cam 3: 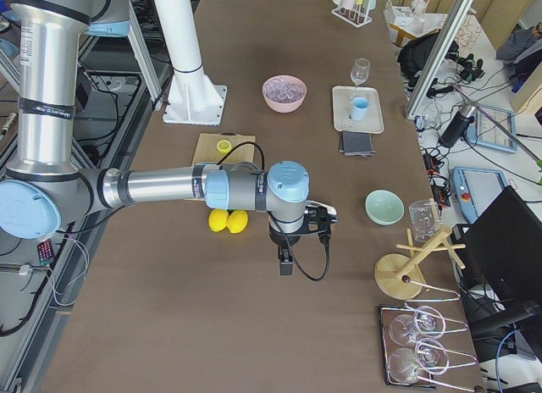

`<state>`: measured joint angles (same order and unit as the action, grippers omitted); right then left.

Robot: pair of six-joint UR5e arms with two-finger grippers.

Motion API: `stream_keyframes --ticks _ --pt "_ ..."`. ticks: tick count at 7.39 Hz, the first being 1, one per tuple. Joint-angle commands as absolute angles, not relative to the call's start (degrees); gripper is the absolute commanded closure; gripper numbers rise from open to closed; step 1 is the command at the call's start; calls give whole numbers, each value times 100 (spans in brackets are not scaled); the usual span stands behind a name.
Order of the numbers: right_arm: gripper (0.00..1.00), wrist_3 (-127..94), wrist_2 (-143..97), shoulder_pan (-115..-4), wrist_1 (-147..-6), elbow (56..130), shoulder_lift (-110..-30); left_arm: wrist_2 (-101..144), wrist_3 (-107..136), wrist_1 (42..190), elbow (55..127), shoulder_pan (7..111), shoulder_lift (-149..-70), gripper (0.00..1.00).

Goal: Put ice in cup with scoop
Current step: 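Move the left gripper toward the pink bowl while the right approaches the scoop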

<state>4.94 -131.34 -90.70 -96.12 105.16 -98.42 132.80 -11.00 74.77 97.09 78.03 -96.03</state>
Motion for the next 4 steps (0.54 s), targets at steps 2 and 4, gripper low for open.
stream_keyframes --ticks 2,4 --pt "0 90 -13254 -9070 -9606 10661 -9844 13447 -1107 8816 9949 6675 -9721 1" --pt "0 -158 -13254 -8931 -9589 10802 -9800 13456 -1107 9429 10055 6209 -9738 1"
